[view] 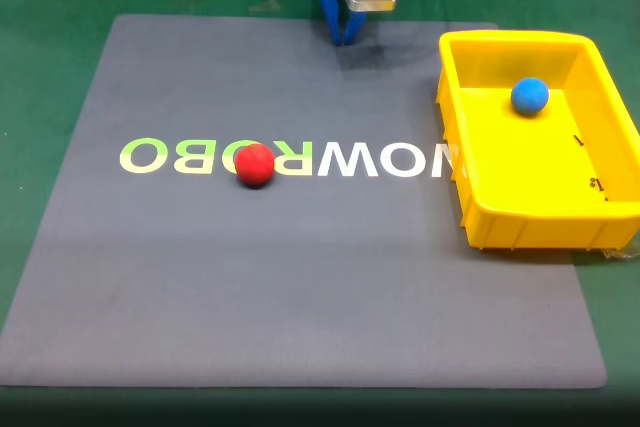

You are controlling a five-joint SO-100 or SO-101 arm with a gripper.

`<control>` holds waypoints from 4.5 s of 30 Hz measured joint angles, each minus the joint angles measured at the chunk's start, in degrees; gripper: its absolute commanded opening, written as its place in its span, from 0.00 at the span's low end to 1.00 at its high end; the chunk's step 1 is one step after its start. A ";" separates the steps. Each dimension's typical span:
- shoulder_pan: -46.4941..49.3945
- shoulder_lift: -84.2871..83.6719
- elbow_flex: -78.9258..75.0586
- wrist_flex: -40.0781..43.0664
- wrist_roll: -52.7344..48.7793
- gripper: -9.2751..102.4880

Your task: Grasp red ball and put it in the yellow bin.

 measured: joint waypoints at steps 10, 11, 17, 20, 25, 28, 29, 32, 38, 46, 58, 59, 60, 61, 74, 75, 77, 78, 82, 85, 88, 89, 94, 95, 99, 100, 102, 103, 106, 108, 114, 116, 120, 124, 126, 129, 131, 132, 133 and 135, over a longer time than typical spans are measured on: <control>0.00 0.00 0.00 0.00 0.00 0.08; 0.00 0.00 0.00 0.00 0.00 0.08; 0.00 0.00 0.00 0.00 0.09 0.08; 0.00 -0.09 0.00 0.00 1.05 0.08; -0.35 0.53 0.00 0.35 1.41 0.08; -0.44 0.97 0.00 0.62 1.76 0.08; -0.44 0.97 0.00 0.70 1.76 0.08; -0.44 0.97 0.00 0.70 1.76 0.08; 0.26 0.97 0.00 0.62 0.70 0.15; 1.76 0.97 0.00 0.18 -2.37 0.52; 8.00 -1.41 -2.90 -9.93 -7.03 0.52; 9.05 -3.78 -4.13 -12.13 -7.65 0.52; 10.11 -6.24 -5.71 -14.50 -8.35 0.52; 11.16 -9.32 -7.91 -16.96 -9.05 0.52; 21.01 -63.02 -38.67 -43.15 -11.78 0.51; 21.36 -66.97 -40.52 -44.91 -11.60 0.51; 22.06 -74.97 -44.47 -47.29 -10.99 0.51; 22.41 -78.57 -46.58 -47.90 -10.46 0.51; 23.03 -92.64 -55.90 -50.01 -8.70 0.50; 23.20 -100.28 -62.23 -50.19 -7.47 0.50; 23.29 -106.61 -68.12 -50.19 -6.24 0.50; 23.29 -108.46 -69.87 -50.45 -5.80 0.50; 23.29 -114.35 -75.41 -52.73 -3.43 0.50; 23.20 -115.05 -76.11 -53.35 -3.08 0.50; 22.24 -116.72 -77.61 -55.02 -1.58 0.49; 21.88 -116.98 -77.70 -55.46 -1.41 0.49; 21.27 -117.42 -77.70 -56.34 -1.05 0.48; 20.83 -117.60 -77.70 -56.78 -0.70 0.48; 19.86 -118.48 -77.70 -58.18 -0.44 0.48; 19.60 -119.44 -77.70 -59.24 -0.35 0.48; 19.42 -121.38 -77.70 -62.23 0.53 0.47; 19.34 -121.46 -77.87 -63.02 0.53 0.45; 18.72 -121.82 -77.87 -64.07 0.53 0.39; 18.46 -122.34 -78.22 -64.69 0.53 0.22; 18.37 -122.34 -78.49 -64.86 0.53 0.13; 18.37 -122.43 -78.49 -64.86 0.53 0.08; 18.37 -122.43 -78.49 -64.86 0.53 0.08; 18.37 -122.43 -78.49 -64.86 0.53 0.08; 18.37 -122.43 -78.49 -64.86 0.53 0.08; 18.37 -122.43 -78.49 -64.86 0.53 0.08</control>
